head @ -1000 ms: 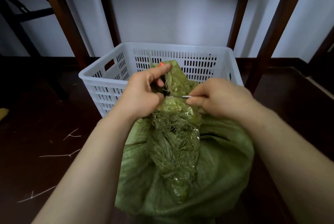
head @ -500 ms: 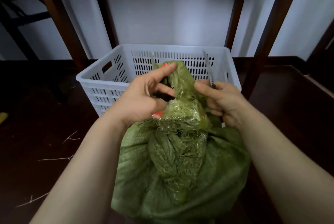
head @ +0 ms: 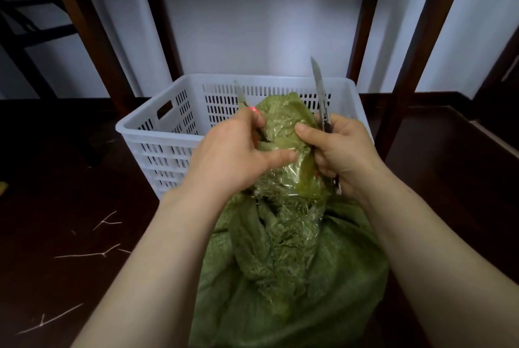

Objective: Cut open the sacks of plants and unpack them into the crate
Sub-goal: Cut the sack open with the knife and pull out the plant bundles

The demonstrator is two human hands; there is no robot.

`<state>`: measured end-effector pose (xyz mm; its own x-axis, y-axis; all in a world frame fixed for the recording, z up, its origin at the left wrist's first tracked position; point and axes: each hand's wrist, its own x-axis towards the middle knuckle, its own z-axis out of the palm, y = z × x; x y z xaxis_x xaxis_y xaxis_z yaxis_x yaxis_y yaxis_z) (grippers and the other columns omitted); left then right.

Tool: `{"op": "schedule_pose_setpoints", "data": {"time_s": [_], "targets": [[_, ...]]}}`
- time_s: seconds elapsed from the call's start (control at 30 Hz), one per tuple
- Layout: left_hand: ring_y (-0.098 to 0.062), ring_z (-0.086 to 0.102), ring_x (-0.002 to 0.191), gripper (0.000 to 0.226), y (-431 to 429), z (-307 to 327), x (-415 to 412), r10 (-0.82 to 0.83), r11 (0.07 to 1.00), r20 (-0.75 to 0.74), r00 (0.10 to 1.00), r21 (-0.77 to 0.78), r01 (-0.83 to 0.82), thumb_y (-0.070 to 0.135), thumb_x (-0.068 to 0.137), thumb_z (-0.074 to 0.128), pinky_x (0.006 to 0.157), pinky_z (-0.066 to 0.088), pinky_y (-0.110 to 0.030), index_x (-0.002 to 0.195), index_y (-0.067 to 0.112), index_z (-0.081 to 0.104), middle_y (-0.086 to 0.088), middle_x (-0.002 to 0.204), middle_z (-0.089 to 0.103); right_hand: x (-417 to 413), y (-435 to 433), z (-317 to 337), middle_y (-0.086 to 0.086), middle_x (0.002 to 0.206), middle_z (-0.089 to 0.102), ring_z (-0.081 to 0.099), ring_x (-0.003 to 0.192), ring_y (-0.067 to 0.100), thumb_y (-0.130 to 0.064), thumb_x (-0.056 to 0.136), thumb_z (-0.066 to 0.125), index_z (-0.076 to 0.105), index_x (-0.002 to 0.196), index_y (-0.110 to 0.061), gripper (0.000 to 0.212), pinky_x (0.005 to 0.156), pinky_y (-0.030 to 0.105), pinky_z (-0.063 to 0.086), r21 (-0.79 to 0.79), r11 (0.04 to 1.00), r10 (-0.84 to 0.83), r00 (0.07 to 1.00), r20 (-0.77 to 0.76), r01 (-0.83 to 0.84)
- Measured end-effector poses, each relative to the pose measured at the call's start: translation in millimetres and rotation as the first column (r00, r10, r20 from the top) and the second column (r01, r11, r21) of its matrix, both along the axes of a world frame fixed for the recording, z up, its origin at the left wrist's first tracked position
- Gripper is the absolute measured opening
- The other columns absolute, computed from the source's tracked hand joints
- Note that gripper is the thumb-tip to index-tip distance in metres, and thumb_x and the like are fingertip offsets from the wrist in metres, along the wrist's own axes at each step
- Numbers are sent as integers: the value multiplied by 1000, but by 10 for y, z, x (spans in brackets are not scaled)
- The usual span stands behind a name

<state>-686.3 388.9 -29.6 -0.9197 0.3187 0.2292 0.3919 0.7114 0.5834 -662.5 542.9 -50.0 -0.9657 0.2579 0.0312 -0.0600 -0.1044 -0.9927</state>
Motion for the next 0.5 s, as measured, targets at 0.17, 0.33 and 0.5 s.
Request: {"op": "schedule_pose_setpoints", "data": {"time_s": [0.17, 0.33, 0.5], "targets": [[-14, 56, 82, 53, -2, -55, -59, -14, 1000, 49, 999, 5, 13, 57, 54, 80, 80, 51, -40, 89, 33, 48, 14, 80, 53, -66, 21, -76, -5, 35, 38, 24, 26, 6, -13, 88, 65, 57, 77, -14, 13, 31, 14, 18, -27, 999, -20, 1000, 9, 21], [-11, 56, 82, 48, 15, -158, -40, -22, 988, 44, 999, 151, 15, 46, 55, 85, 83, 52, -41, 85, 37, 48, 16, 80, 54, -54, 72, -42, -7, 36, 41, 26, 27, 6, -11, 85, 63, 51, 69, -12, 20, 32, 15, 17, -44, 995, 96, 994, 50, -94], [-8, 53, 68, 59, 104, -191, -45, -37, 977, 82, 996, 212, 19, 37, 54, 89, 76, 53, -35, 100, 32, 52, 13, 74, 53, 46, -38, -8, -8, 34, 50, 43, 25, -1, -5, 81, 70, 61, 80, -6, 10, 28, 11, 30, -54, 998, 16, 998, 62, -12]]}}
